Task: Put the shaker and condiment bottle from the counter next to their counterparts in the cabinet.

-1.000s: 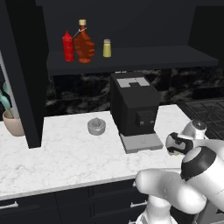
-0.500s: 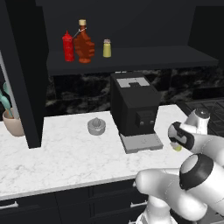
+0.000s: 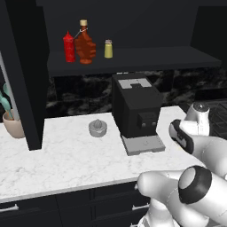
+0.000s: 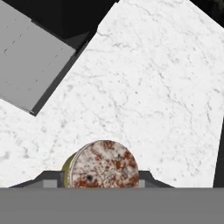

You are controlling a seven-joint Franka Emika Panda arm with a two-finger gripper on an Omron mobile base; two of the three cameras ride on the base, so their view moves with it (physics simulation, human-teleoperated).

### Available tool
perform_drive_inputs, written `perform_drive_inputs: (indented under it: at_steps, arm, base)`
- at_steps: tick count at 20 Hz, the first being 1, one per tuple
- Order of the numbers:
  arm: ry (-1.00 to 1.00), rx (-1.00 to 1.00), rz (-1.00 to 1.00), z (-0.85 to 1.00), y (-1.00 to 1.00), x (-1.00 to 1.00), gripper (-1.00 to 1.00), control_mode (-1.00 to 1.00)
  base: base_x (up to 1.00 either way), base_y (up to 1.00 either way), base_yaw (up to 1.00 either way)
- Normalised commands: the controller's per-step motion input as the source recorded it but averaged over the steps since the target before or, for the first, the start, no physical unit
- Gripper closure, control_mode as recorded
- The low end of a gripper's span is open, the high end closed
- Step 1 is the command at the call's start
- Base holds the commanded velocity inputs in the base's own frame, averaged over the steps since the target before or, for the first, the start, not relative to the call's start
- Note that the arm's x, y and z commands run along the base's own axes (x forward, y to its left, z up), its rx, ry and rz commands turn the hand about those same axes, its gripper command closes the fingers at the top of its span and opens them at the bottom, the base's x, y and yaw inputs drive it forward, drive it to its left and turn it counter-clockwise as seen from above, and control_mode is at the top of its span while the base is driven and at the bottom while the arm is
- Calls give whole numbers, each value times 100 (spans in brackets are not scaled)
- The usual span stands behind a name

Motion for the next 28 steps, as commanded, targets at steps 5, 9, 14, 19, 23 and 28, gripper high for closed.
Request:
perform_drive_inputs:
  at_steps: [5,9,14,19,23,28]
  arm:
    - [0,-1,0,73,0,0,100,-100]
    - [0,0,0,79,0,0,100,-100]
    - [0,0,0,76,0,0,100,-100]
    - [0,1,0,70,0,-1,100,-100]
    - [-2,7,0,55,0,-12,100,-100]
    - [-4,11,0,44,0,-23,100,-100]
  base:
    - [0,0,0]
    - [0,0,0]
    - [0,0,0]
    - [0,0,0]
    - [0,0,0]
    - [0,0,0]
